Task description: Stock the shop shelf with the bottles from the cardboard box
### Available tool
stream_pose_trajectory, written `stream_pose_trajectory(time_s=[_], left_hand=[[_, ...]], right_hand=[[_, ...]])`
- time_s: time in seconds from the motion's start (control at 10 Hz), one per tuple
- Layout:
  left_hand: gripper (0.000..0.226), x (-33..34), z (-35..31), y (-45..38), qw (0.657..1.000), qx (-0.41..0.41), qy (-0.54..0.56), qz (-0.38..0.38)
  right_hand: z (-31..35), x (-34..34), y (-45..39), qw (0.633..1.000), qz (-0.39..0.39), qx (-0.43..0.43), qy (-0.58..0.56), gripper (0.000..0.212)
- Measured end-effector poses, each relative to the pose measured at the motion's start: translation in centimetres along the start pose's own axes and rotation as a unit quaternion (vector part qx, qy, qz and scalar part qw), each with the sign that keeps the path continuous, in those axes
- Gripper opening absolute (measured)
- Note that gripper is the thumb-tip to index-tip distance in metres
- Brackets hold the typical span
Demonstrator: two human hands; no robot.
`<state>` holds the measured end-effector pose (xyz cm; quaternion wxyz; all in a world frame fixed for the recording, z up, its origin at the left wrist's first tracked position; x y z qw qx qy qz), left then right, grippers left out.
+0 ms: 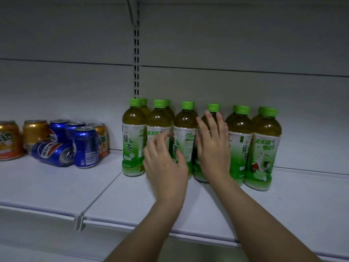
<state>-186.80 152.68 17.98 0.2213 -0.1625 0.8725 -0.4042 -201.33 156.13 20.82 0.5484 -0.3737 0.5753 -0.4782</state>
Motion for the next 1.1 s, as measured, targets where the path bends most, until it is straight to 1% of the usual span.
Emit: stream_pose_trajectory(time_s=[0.1, 0.2, 0.3, 0.4, 0.5, 0.6, 0.7, 0.8, 0.9, 1.0, 1.1], left_hand=[[0.080, 0.2, 3.0, -2.0, 0.993, 0.016, -0.102, 0.062], [0.104, 2.1, 5.4, -3.1, 0.979, 0.003, -0.126, 0.161], [0.112, 4.2, 5.5, -3.1, 0.971, 0.002, -0.158, 0.181], [0.113, 5.3, 5.5, -3.1, 0.969, -0.003, -0.168, 0.179], [0.104, 4.7, 5.8, -2.9, 0.974, 0.014, -0.159, 0.162], [0.091, 3.8, 5.7, -2.7, 0.979, 0.033, -0.125, 0.156], [0.107, 3.9, 5.8, -2.6, 0.975, 0.034, -0.133, 0.177], [0.121, 4.1, 6.0, -2.6, 0.970, 0.041, -0.167, 0.173], [0.124, 4.0, 6.1, -2.7, 0.968, 0.033, -0.174, 0.177], [0.123, 3.3, 5.7, -2.5, 0.964, 0.043, -0.187, 0.185], [0.128, 2.6, 5.9, -2.7, 0.944, 0.044, -0.200, 0.259]], right_hand=[[0.3, -0.1, 0.0, 0.999, -0.010, 0.020, -0.028, 0.043], [0.5, -0.2, -0.1, 0.996, -0.017, 0.035, -0.074, 0.049], [0.8, 0.1, -0.1, 0.997, 0.001, 0.036, -0.070, 0.063], [1.2, 0.6, -0.2, 0.999, 0.022, 0.030, -0.038, 0.068], [1.3, 0.6, -0.1, 0.999, 0.029, 0.030, -0.015, 0.067], [1.4, 0.5, 0.1, 0.999, 0.030, 0.030, -0.017, 0.068], [1.1, 0.5, 0.2, 0.999, 0.033, 0.031, -0.018, 0.068], [1.1, 0.7, 0.2, 0.999, 0.041, 0.028, -0.004, 0.069], [1.1, 0.8, 0.2, 0.998, 0.056, 0.025, 0.025, 0.070], [1.6, 0.3, 0.2, 0.994, 0.091, 0.045, 0.038, 0.071], [2.1, 0.2, -0.2, 0.983, 0.161, 0.077, 0.036, 0.072]])
Point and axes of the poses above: each hand's wrist, its own y-axis away from the middle knuckle, its own x-axis out of the palm, z = x × y, the point moved 7 cm from there along -y, towards the middle knuckle, and after that the axes turned 13 degrees about -y, right-handed, at the moved point
